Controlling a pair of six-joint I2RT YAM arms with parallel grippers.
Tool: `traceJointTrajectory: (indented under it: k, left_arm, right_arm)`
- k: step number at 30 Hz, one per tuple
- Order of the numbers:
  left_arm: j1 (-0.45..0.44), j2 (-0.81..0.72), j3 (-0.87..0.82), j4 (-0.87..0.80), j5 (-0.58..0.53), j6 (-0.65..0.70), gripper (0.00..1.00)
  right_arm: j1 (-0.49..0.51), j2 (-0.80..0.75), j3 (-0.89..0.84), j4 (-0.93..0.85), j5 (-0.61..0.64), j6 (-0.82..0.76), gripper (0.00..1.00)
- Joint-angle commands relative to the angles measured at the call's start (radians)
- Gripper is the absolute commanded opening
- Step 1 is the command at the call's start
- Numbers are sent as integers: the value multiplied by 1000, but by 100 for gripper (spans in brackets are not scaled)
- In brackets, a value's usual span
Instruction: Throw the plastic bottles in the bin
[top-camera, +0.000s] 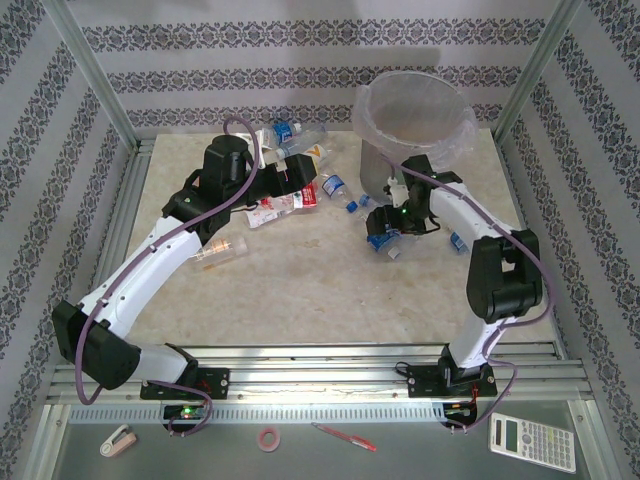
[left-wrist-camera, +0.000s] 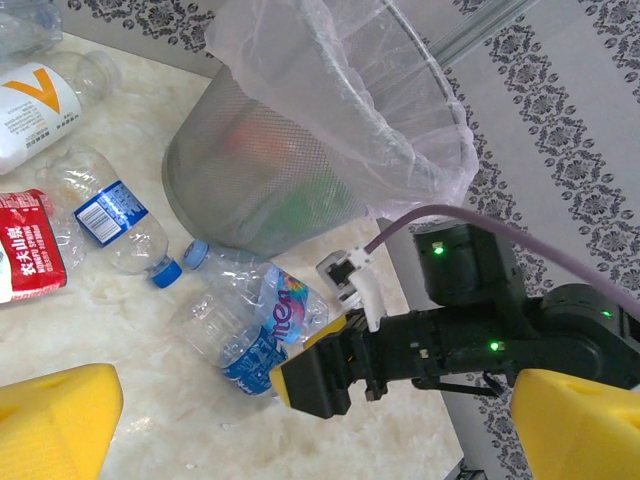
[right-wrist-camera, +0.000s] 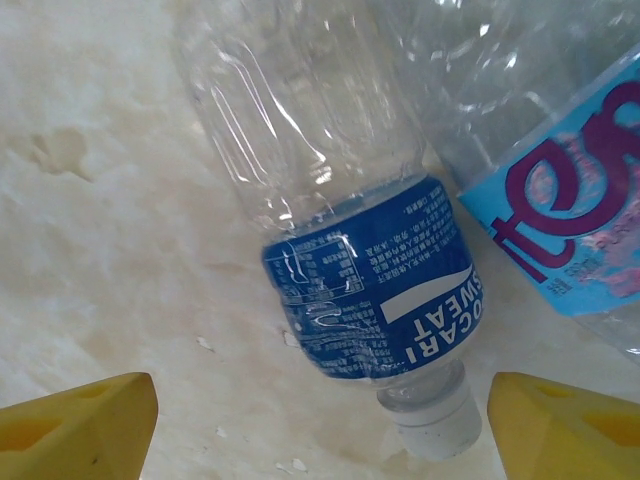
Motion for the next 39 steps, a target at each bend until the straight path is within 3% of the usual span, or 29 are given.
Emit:
traceJointTrajectory:
  k: [1,17,29,39]
  left_arm:
    - [8,-29,1,9,-16,24,100]
    - [8,-28,-11,16,-21,23,100]
    - [8,-22,-18,21,-33,27,100]
    - [9,-21,-63,53,-41,26,100]
  right_arm:
    - [23,22,1,-37,34,-33,85]
    - [45,113,-35,-22,99,-47,77]
    - [76,132,-68,6,103,-54,61]
    - [140,88,-92,49,110,-67,37]
